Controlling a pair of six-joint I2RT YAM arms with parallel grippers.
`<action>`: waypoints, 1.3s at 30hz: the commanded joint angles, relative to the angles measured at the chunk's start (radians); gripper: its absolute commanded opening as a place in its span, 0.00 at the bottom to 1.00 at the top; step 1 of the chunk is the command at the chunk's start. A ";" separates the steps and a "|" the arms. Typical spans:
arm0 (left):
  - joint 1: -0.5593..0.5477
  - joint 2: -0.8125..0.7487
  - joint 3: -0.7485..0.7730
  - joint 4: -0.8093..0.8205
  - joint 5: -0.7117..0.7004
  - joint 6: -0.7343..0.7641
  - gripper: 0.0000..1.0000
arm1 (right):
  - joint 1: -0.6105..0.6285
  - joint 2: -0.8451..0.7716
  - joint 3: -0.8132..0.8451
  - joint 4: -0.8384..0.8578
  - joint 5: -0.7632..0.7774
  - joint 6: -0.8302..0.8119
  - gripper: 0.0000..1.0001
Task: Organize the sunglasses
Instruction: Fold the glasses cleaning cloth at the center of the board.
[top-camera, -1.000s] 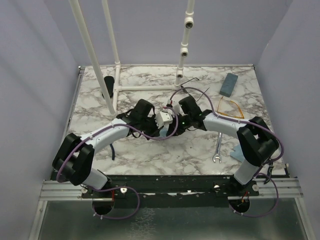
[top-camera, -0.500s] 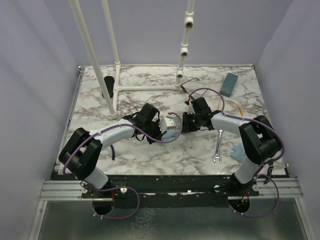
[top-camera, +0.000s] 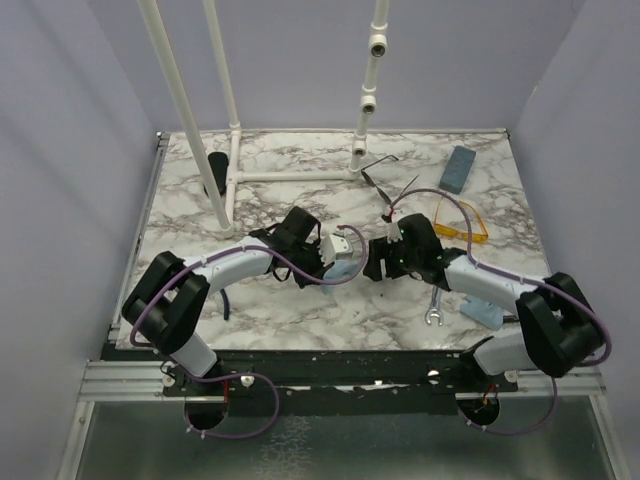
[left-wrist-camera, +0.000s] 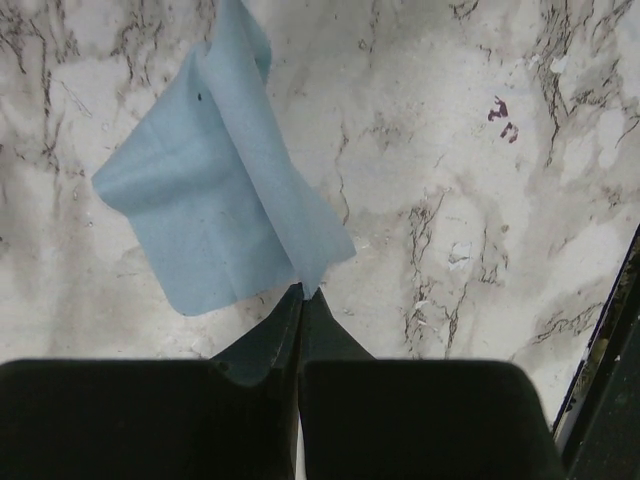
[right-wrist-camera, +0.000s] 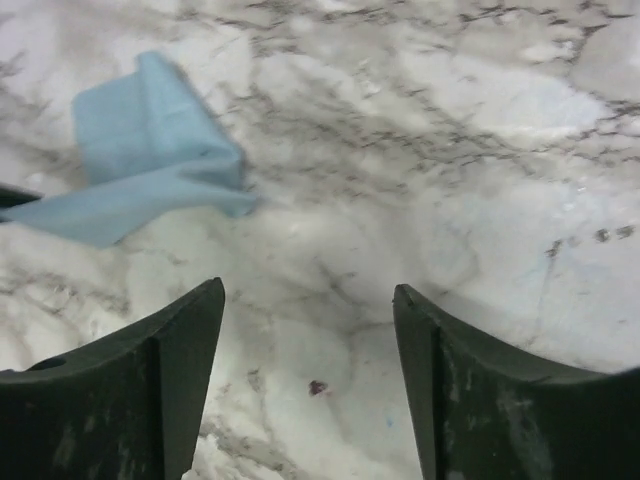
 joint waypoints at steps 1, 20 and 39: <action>-0.005 -0.008 0.053 0.007 0.003 -0.004 0.00 | 0.098 -0.144 -0.156 0.277 0.013 -0.005 0.78; -0.005 -0.053 0.099 -0.042 0.123 -0.024 0.00 | 0.260 -0.077 -0.236 0.751 0.041 -0.150 0.80; -0.005 -0.067 0.117 -0.061 0.135 -0.023 0.00 | 0.287 0.004 -0.228 0.579 0.468 0.085 0.73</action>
